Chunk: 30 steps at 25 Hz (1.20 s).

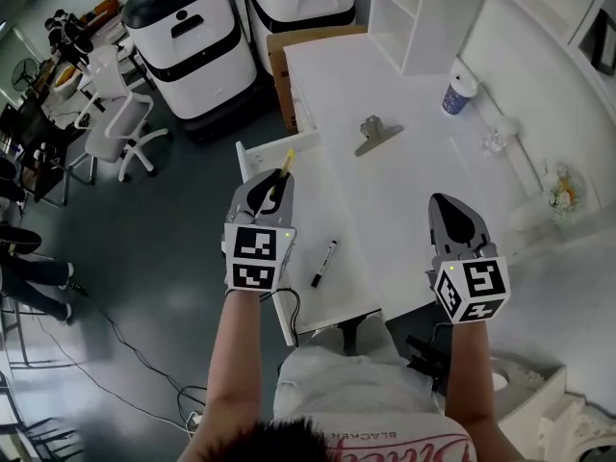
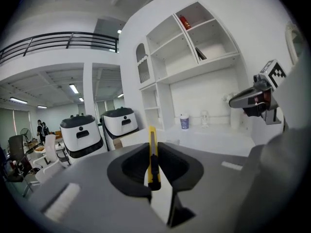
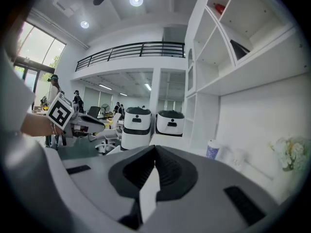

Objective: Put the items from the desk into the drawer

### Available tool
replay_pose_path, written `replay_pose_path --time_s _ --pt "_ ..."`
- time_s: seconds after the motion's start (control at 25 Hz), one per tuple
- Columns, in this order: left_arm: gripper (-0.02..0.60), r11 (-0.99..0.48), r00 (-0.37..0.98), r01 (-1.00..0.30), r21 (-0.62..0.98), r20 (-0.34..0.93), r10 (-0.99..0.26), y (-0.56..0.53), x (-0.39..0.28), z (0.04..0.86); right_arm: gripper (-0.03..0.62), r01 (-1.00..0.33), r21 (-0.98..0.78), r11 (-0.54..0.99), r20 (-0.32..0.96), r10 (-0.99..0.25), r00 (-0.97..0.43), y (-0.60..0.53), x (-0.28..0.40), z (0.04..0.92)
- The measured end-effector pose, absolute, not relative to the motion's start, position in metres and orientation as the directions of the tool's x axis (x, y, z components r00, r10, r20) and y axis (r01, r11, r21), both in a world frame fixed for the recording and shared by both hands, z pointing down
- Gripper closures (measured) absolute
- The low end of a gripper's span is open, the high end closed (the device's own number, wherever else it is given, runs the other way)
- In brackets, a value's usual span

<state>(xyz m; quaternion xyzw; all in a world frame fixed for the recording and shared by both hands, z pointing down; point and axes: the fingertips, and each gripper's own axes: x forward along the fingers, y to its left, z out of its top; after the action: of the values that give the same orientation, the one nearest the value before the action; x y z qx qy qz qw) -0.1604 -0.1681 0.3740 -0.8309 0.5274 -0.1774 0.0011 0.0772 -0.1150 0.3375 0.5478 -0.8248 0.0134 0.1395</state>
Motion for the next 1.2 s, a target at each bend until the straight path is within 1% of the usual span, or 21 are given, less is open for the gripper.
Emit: replay_pose_path --time_s 0.36,0.72,1.04,1.2 --pt "0.52 -0.472 0.383 -0.875 -0.106 0.443 -0.81 -0.161 -0.153 0.446 0.586 -0.91 0.094 0.403 0.324 -0.877 -0.355 -0.107 0.078 0.375" --pt "0.52 -0.503 0.398 -0.864 -0.021 0.583 -0.708 -0.152 -0.142 0.519 0.586 -0.914 0.065 0.401 0.385 -0.855 -0.348 -0.104 0.078 0.405" --pt "0.52 -0.469 0.369 -0.882 0.051 0.693 -0.619 -0.153 -0.139 0.581 0.586 -0.91 0.054 0.411 0.425 -0.834 -0.352 -0.109 0.075 0.423" --pt "0.52 -0.438 0.348 -0.894 0.095 0.763 -0.545 -0.151 -0.135 0.613 0.586 -0.904 0.061 0.423 0.454 -0.818 -0.353 -0.114 0.073 0.432"
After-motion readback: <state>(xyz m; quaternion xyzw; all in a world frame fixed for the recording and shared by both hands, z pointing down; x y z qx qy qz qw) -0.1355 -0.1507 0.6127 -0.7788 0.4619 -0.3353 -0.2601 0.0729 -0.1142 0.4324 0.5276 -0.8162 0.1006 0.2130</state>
